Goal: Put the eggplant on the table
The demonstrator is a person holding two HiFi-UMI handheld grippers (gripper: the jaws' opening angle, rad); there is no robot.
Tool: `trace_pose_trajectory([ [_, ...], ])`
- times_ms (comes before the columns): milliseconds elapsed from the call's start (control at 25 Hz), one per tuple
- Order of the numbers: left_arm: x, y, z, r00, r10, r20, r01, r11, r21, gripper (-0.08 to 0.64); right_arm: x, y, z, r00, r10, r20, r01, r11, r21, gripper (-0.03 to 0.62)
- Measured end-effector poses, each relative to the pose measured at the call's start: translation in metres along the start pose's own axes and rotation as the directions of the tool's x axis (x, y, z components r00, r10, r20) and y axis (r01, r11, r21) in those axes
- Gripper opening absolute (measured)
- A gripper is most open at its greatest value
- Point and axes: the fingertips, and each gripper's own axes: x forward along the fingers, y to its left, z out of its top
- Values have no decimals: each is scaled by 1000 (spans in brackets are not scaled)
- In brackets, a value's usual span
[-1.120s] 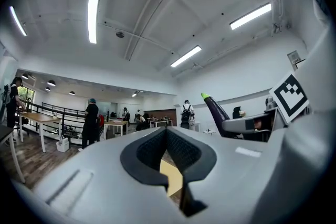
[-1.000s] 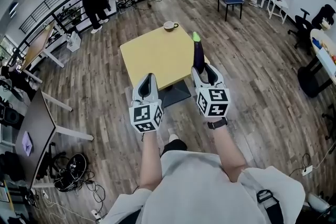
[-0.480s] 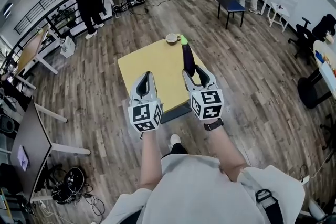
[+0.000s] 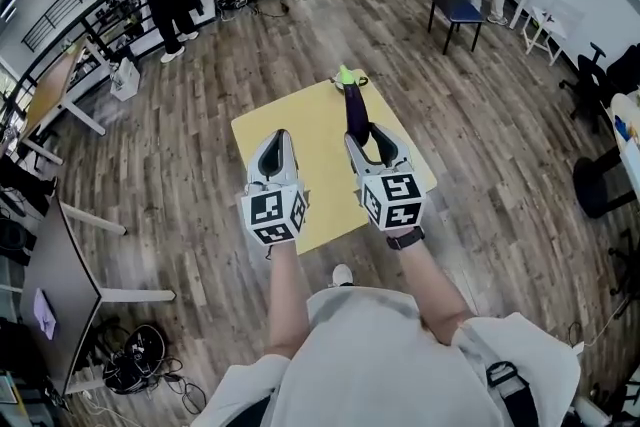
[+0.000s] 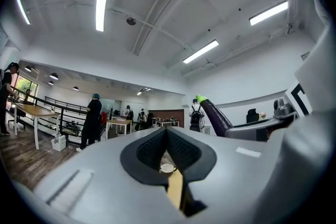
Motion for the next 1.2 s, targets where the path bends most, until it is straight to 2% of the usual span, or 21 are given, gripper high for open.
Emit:
trace_pose_trajectory([
  [240,38,27,-20,1000,-20,-18,20,999,-29,9,52,-4,-9,1000,-16,-5,16,1000,8,195],
  [360,50,42,-30,999,-15,-39,13,998,-60,9,73,1,-21,999,-7,-40,7,1000,8,195],
  [720,94,69,-74,992,23,-127,-34,996,-79,9,135,-22,-52,990,24,-138,-24,1000,4,195],
  [1200,152,110,-131,965,100,-244,-132,984,-119,9,227,-35,-107,948,118,-296,-119,993,13,193],
])
